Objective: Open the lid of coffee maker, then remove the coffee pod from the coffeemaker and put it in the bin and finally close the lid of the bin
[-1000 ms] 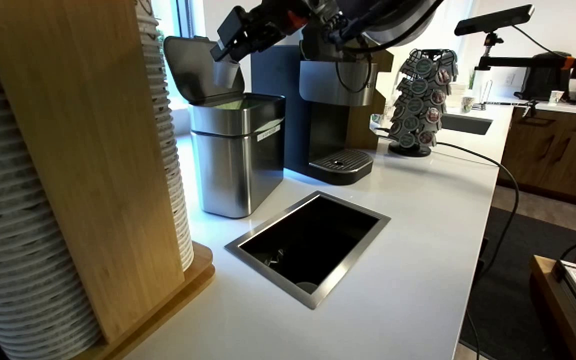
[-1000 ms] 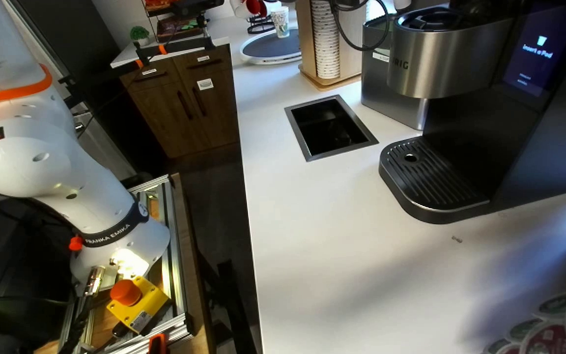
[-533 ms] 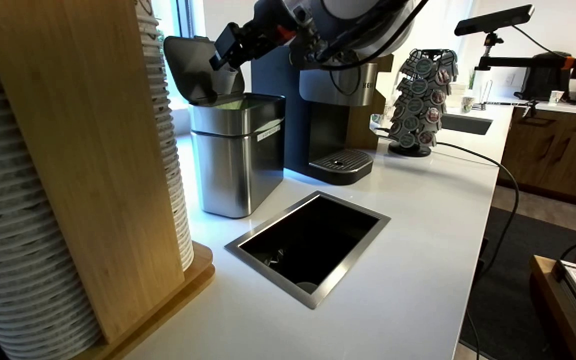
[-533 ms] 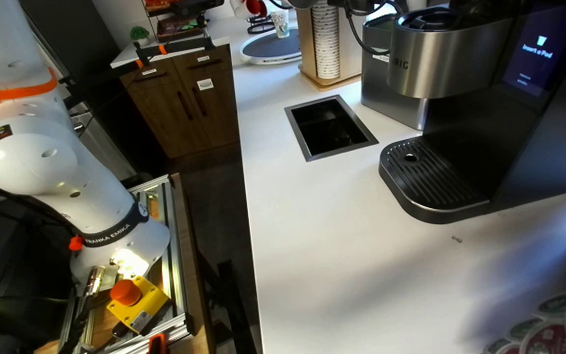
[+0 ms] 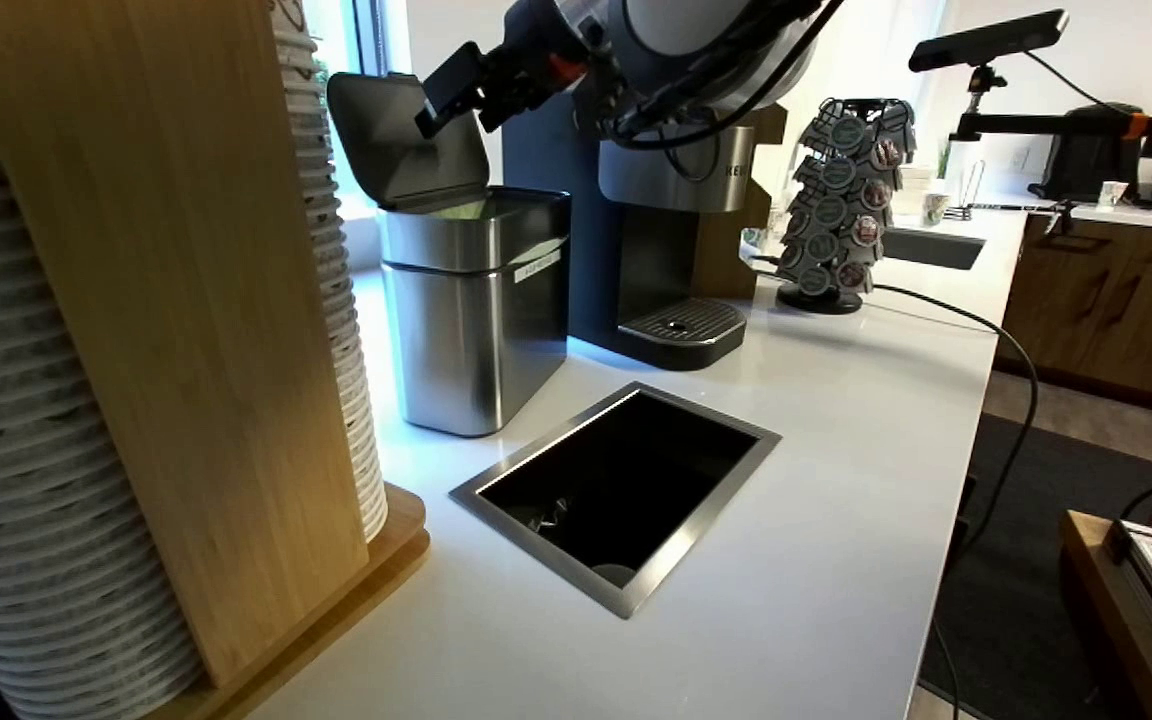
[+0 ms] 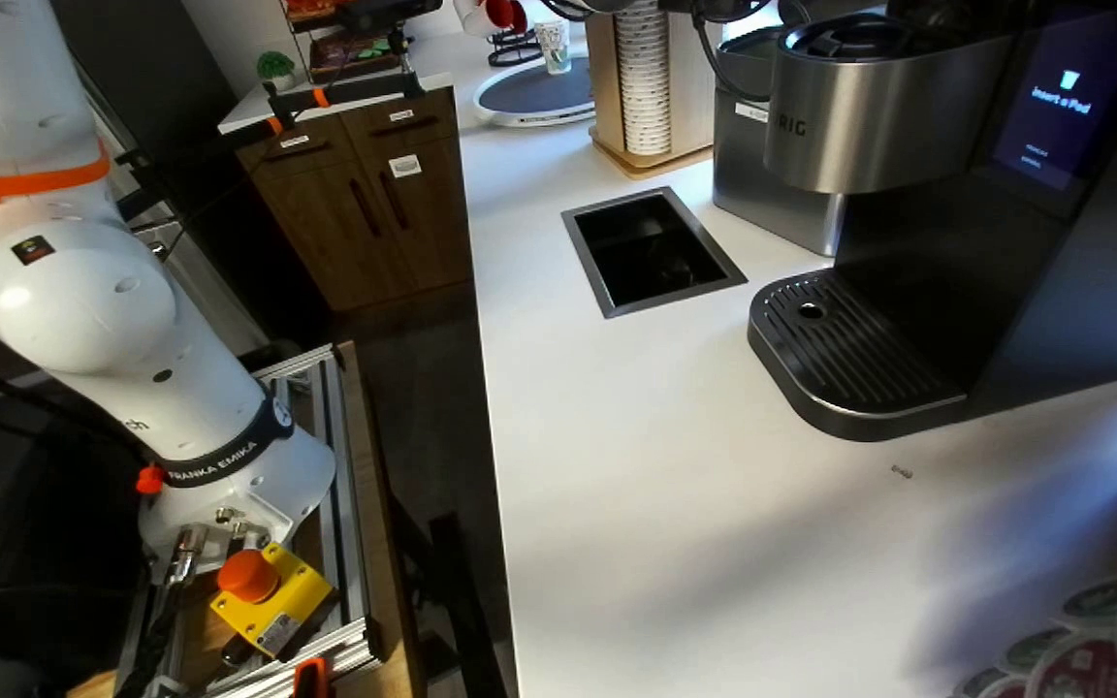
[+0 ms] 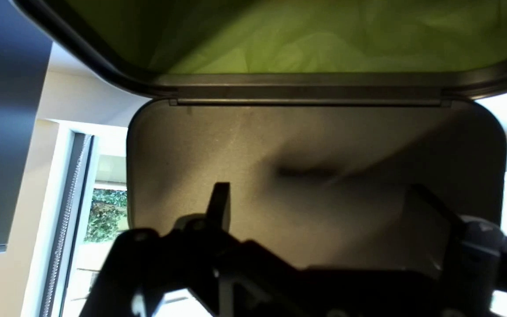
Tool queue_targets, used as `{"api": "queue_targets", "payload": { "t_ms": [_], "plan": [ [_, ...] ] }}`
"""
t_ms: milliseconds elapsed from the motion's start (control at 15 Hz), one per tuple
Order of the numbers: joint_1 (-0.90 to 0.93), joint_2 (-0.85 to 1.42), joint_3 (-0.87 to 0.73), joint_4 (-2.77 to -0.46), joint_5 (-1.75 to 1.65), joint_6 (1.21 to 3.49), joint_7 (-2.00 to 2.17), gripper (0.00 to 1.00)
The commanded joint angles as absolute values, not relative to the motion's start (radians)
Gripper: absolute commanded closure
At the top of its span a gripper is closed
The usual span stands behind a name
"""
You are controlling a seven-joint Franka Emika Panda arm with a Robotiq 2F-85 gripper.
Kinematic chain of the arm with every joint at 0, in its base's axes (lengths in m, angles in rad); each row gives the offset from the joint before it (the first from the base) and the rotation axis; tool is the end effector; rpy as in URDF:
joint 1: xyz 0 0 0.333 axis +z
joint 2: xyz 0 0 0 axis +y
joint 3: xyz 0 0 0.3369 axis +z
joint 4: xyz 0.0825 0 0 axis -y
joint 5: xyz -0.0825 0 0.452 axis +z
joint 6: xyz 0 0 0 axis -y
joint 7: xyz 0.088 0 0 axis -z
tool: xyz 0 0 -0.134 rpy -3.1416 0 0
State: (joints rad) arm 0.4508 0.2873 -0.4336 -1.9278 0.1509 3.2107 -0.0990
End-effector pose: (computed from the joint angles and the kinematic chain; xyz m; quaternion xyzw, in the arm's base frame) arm 0.7422 0.0234 0.4470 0.8711 0.0185 0.4895 0.0359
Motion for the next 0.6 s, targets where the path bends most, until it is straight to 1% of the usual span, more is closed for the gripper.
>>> {"api": "queue_targets", "payload": {
  "t_ms": [0,200,400,533],
  "plan": [
    [0.495,0.271,-0.456,-1.902,0.155,3.173,-0.075,0.0],
    [0.54,0.239,-0.494,-1.876,0.141,3.142,-0.068,0.0],
    [0.614,0.237,-0.597,-1.81,0.099,3.062,-0.039,0.0],
    [0.611,0.236,-0.586,-1.749,0.101,3.009,-0.051,0.26]
  ]
}}
